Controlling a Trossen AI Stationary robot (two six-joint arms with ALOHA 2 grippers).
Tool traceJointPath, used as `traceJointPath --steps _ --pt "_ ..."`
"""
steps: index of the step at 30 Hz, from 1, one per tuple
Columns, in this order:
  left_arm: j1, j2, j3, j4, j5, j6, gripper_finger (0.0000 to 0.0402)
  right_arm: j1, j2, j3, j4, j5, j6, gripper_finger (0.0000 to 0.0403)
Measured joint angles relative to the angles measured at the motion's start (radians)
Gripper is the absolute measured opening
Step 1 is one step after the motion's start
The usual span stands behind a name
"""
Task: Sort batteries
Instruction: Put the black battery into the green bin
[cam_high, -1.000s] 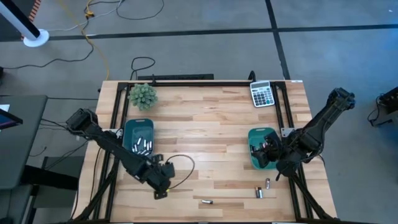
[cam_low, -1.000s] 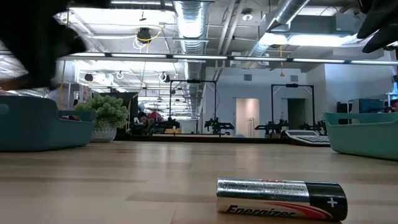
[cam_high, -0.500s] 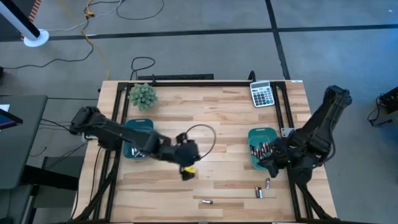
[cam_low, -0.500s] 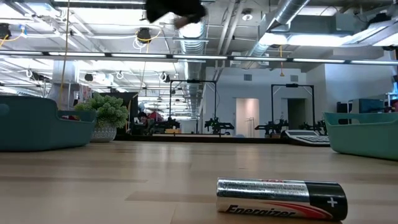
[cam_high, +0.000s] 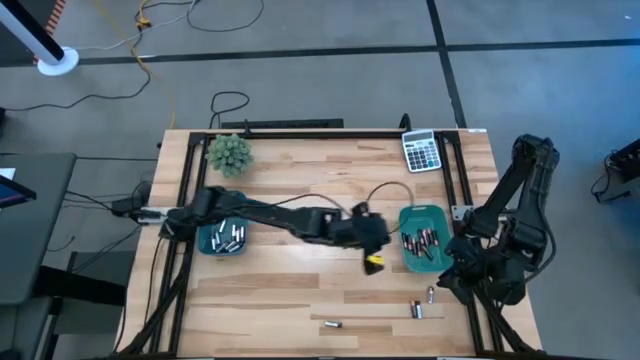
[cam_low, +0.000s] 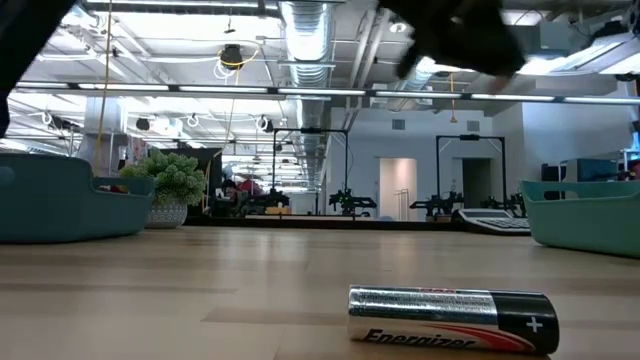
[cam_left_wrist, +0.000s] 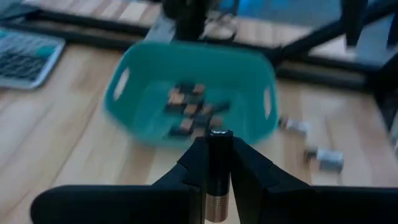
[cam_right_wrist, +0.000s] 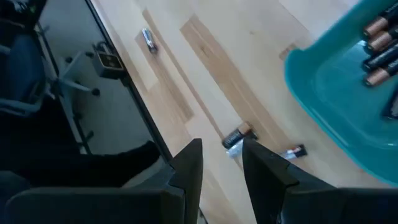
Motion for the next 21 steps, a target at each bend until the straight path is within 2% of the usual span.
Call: traceJointPath --steps 9,11,14,21 --pt "0.055 0.307 0.376 0.048 0.125 0.004 0.0038 0.022 0.0 0.0 -0.039 0.001 0.026 0.0129" --pt "0.064 0.319 0.35 0.129 0.155 -0.004 0.0038 0.016 0.0 0.0 -0.065 0.002 0.042 0.0129" --pt "0.072 0.319 0.326 0.146 0.173 -0.014 0.0038 -0.001 0.0 0.0 -0.11 0.004 0.074 0.0129" --pt "0.1 0.317 0.318 0.208 0.164 0.11 0.0038 -0.102 0.0 -0.001 -0.176 0.008 0.059 0.0129"
